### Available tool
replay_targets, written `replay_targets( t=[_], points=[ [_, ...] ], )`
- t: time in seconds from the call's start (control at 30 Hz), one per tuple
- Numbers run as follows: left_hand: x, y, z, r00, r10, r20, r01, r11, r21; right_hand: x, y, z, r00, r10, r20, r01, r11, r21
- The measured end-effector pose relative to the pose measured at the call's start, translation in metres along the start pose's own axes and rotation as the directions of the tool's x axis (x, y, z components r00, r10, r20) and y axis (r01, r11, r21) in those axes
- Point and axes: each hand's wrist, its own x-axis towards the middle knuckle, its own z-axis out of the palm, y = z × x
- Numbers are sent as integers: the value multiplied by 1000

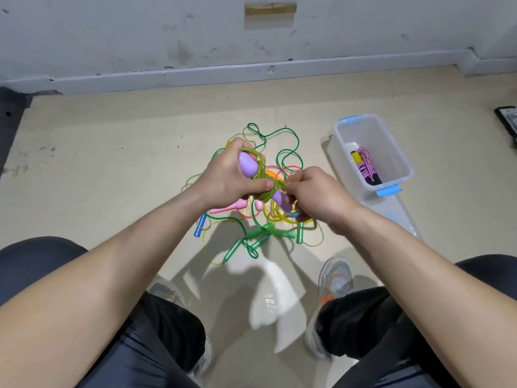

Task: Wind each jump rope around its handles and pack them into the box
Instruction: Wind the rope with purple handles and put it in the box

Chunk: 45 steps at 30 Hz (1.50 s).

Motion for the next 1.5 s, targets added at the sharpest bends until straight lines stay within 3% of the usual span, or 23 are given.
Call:
replay_targets(
  t=[0.07, 0.23, 0.4, 0.5, 0.57, 0.67, 0.77, 0.9, 1.03, 1.23, 1.37, 1.43, 1.5],
  points=[
    [-4, 2, 6, 993, -22, -118, 13, 997, -75, -7, 3, 22, 997, -10, -72, 19, 991, 131],
    [-7, 3, 14, 954, -179, -239, 80, 925, -372, -21, 14, 60, 919, -265, -292, 268, 963, -32],
    [-8, 11, 10, 939, -299, -171, 126, 762, -635, -26, 18, 69, 809, -443, -387, 402, 896, -187],
    [-9, 16, 7, 967, -246, -60, 143, 728, -670, -19, 29, 66, 751, -572, -332, 403, 794, -456],
    [-8, 19, 3, 978, -208, -14, 141, 705, -695, -10, 34, 56, 795, -535, -288, 407, 821, -401],
    [-6, 19, -9, 983, -175, 53, 159, 674, -721, 9, 39, 22, 889, -440, -130, 424, 896, -130],
    [-5, 17, -19, 979, -87, 183, 185, 745, -640, 12, 32, -12, 922, -376, 94, 373, 927, 47],
    [-6, 15, -25, 921, -12, 390, 226, 831, -508, 16, 29, -24, 938, -260, 229, 291, 950, -115],
    [-8, 12, -23, 878, -28, 478, 221, 909, -353, 16, 23, -26, 934, -198, 297, 288, 911, -297],
    [-4, 6, -17, 939, -80, 334, 146, 973, -178, 11, 9, -35, 943, -83, 324, 219, 884, -413],
    [0, 0, -12, 971, -91, 220, 130, 977, -171, 9, 2, -39, 941, -25, 337, 73, 988, -133],
    [1, 0, -10, 984, -97, 152, 127, 972, -199, 9, 2, -37, 962, -23, 271, 25, 1000, -4],
    [2, 0, -9, 994, -96, 58, 107, 964, -244, 8, 1, -30, 986, -73, 152, 71, 997, 19]
  ],
)
